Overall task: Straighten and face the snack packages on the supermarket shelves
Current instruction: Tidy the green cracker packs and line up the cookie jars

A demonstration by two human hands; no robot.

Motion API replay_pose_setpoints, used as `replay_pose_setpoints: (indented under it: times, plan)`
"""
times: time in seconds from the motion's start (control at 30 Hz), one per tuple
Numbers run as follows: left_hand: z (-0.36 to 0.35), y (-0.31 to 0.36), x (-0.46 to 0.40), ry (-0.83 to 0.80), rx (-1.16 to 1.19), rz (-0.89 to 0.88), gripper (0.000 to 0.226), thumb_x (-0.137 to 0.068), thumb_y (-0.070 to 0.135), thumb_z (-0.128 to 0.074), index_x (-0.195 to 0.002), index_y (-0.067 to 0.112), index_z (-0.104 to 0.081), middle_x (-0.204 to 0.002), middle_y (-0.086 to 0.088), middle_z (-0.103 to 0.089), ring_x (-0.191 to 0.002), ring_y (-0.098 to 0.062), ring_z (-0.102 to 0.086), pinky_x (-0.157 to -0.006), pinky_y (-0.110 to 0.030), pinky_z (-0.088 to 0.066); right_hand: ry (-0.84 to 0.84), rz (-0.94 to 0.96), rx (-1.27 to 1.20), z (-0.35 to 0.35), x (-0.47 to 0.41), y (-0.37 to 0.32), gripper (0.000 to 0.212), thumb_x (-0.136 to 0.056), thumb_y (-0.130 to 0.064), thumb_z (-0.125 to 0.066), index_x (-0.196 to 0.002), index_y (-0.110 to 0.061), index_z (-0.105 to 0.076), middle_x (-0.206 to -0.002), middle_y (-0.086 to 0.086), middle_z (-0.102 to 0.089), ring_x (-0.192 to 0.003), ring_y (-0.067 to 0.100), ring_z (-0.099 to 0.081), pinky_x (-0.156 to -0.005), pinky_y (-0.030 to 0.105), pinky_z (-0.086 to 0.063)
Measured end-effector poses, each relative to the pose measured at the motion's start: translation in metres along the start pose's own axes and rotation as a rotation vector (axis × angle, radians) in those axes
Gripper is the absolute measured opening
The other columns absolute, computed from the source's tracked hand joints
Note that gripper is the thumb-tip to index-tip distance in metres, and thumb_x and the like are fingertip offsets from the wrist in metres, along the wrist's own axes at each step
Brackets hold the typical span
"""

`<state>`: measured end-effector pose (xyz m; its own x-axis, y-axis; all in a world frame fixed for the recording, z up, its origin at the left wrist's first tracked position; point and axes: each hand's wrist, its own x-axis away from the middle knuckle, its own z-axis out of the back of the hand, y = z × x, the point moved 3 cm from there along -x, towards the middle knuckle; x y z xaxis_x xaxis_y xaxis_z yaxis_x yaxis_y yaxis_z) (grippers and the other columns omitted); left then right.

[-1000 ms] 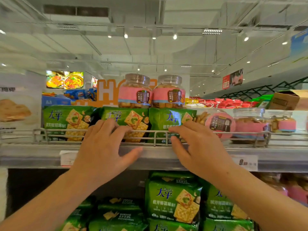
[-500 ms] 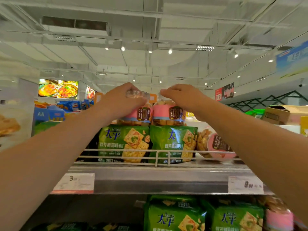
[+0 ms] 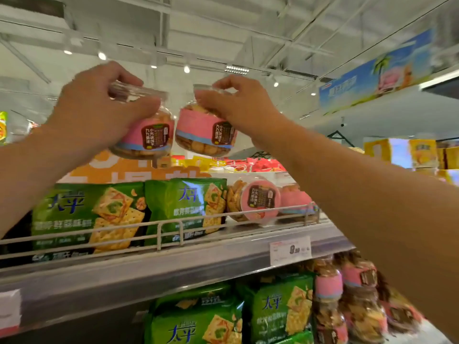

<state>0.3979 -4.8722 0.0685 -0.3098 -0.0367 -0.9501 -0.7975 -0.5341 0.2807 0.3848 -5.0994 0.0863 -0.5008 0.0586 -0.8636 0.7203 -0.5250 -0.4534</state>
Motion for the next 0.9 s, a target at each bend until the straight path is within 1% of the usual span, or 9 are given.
replay_pose_setpoints:
  times: [0.1,0.17,0.27,0.43,0.57,0.67,0.77,0.83,0.9]
  plan:
    - [-0.029,0.041,-0.001,-0.054,0.203,-0.019,0.031,-0.062,0.063,-0.075,-0.086,0.049,-0.062,-0.089,0.011,-0.067,-0.068,-0.002,-0.068,-0.055,-0.024,-0.055,0.012,0.047,0.070,0.061,0.007,-0.007,0.030,-0.074,-0.043,-0.079,-0.089,-0.022,-0.064,-0.089,-0.001,-0.071,-0.073,0.010,-0.071,-0.062,0.026,-0.057]
    - [-0.059,0.066,0.001,-0.109,0.274,-0.043,0.032,-0.062,0.063,-0.075,-0.086,0.047,-0.062,-0.089,0.008,-0.068,-0.066,0.000,-0.069,-0.050,-0.015,-0.052,0.010,0.051,0.124,0.104,0.015,-0.003,0.028,-0.075,-0.041,-0.079,-0.089,-0.022,-0.063,-0.090,0.001,-0.072,-0.073,0.011,-0.072,-0.060,0.024,-0.056]
    - [-0.115,0.103,0.003,-0.196,0.307,-0.084,0.033,-0.068,0.060,-0.074,-0.090,0.040,-0.059,-0.084,0.014,-0.066,-0.066,0.002,-0.068,-0.052,-0.018,-0.052,0.002,0.007,0.205,0.165,0.024,0.019,0.026,-0.077,-0.038,-0.078,-0.091,-0.022,-0.063,-0.095,0.004,-0.073,-0.078,0.014,-0.073,-0.064,0.027,-0.057]
    - [-0.217,0.157,0.003,-0.368,0.193,-0.090,0.035,-0.074,0.060,-0.070,-0.090,0.033,-0.056,-0.086,0.013,-0.063,-0.066,0.001,-0.065,-0.053,-0.020,-0.044,-0.046,-0.114,0.366,0.252,0.026,0.087,0.042,-0.073,-0.041,-0.080,-0.109,-0.027,-0.064,-0.101,0.004,-0.071,-0.083,0.018,-0.072,-0.077,0.036,-0.059]
    - [-0.290,0.180,0.006,-0.494,0.062,-0.044,0.040,-0.066,0.061,-0.076,-0.085,0.030,-0.060,-0.094,0.003,-0.065,-0.087,-0.018,-0.064,-0.075,-0.038,-0.055,-0.141,-0.144,0.506,0.295,0.020,0.151,0.047,-0.072,-0.050,-0.078,-0.112,-0.027,-0.065,-0.106,0.005,-0.067,-0.093,0.023,-0.068,-0.079,0.036,-0.057]
    - [-0.329,0.185,0.014,-0.518,-0.033,0.003,0.037,-0.069,0.057,-0.078,-0.083,0.026,-0.061,-0.091,0.003,-0.064,-0.089,-0.019,-0.062,-0.081,-0.041,-0.054,-0.231,-0.167,0.543,0.309,0.018,0.192,0.045,-0.072,-0.051,-0.077,-0.110,-0.030,-0.066,-0.110,0.006,-0.066,-0.096,0.025,-0.066,-0.086,0.044,-0.056]
    - [-0.353,0.185,0.022,-0.565,-0.107,0.091,0.037,-0.070,0.054,-0.079,-0.083,0.025,-0.061,-0.095,0.000,-0.063,-0.090,-0.020,-0.060,-0.081,-0.042,-0.054,-0.287,-0.170,0.571,0.313,0.015,0.219,0.043,-0.072,-0.055,-0.076,-0.108,-0.033,-0.067,-0.103,0.000,-0.067,-0.091,0.019,-0.067,-0.081,0.038,-0.057]
    - [-0.364,0.185,0.026,-0.604,-0.147,0.147,0.034,-0.072,0.048,-0.080,-0.083,0.024,-0.060,-0.091,-0.001,-0.062,-0.084,-0.018,-0.059,-0.071,-0.036,-0.051,-0.318,-0.148,0.623,0.313,0.013,0.231,0.041,-0.073,-0.056,-0.074,-0.107,-0.035,-0.068,-0.092,-0.008,-0.064,-0.080,0.009,-0.065,-0.068,0.026,-0.054]
    - [-0.373,0.184,0.031,-0.645,-0.159,0.199,0.028,-0.076,0.038,-0.081,-0.084,0.021,-0.060,-0.086,-0.002,-0.062,-0.077,-0.016,-0.056,-0.063,-0.031,-0.045,-0.352,-0.123,0.677,0.311,0.011,0.242,0.040,-0.074,-0.060,-0.071,-0.105,-0.034,-0.069,-0.093,-0.008,-0.064,-0.079,0.007,-0.062,-0.068,0.025,-0.053]
